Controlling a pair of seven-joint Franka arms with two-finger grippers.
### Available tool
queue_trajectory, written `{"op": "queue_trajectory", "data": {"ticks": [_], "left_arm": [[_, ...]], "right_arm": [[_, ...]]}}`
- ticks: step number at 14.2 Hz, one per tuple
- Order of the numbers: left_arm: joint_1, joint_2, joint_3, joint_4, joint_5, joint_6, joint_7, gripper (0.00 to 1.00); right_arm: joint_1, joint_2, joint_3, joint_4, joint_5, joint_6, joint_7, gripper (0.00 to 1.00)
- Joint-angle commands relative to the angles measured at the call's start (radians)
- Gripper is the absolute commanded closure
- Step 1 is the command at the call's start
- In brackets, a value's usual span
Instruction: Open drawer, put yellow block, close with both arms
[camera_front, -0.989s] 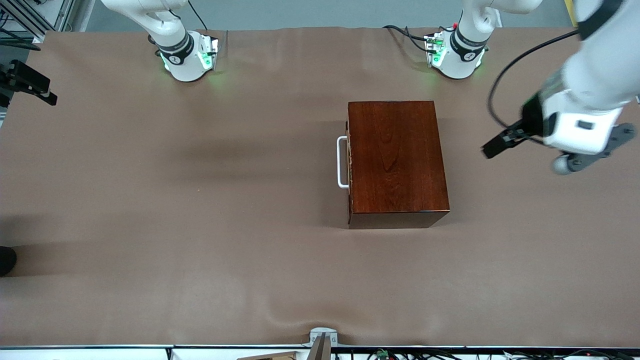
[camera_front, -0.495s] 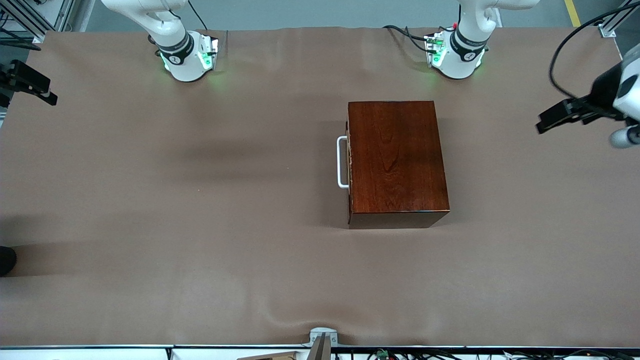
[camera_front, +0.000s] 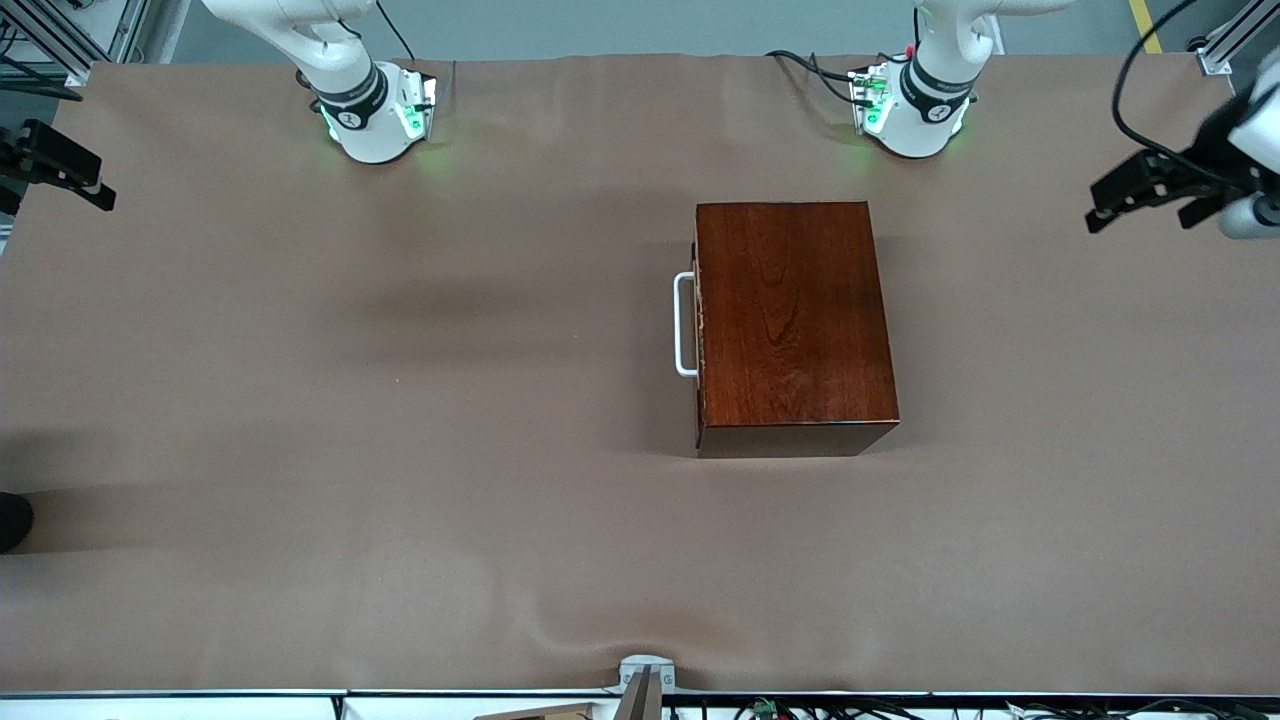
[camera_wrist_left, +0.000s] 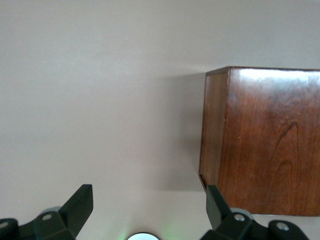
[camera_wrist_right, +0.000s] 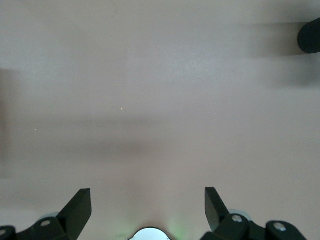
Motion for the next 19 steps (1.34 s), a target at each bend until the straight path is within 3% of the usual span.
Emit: {"op": "queue_trajectory", "data": {"ticks": [1, 8, 19], "left_arm": [[0.021, -0.084, -0.023, -0.098, 0.016, 0.032, 0.014, 0.00], [0.022, -0.075, -0.020, -0.046, 0.022, 0.003, 0.001, 0.00], [0.016, -0.070, -0.026, -0.041, 0.029, -0.046, -0.021, 0.00]], "right_arm": [[-0.005, 0.007, 0.005, 0.018, 0.014, -0.007, -0.010, 0.00], [-0.003, 0.007, 0.005, 0.018, 0.013, -0.010, -0.011, 0.00], [-0.009, 0.007, 0.005, 0.018, 0.010, -0.013, -0.011, 0.00]]}}
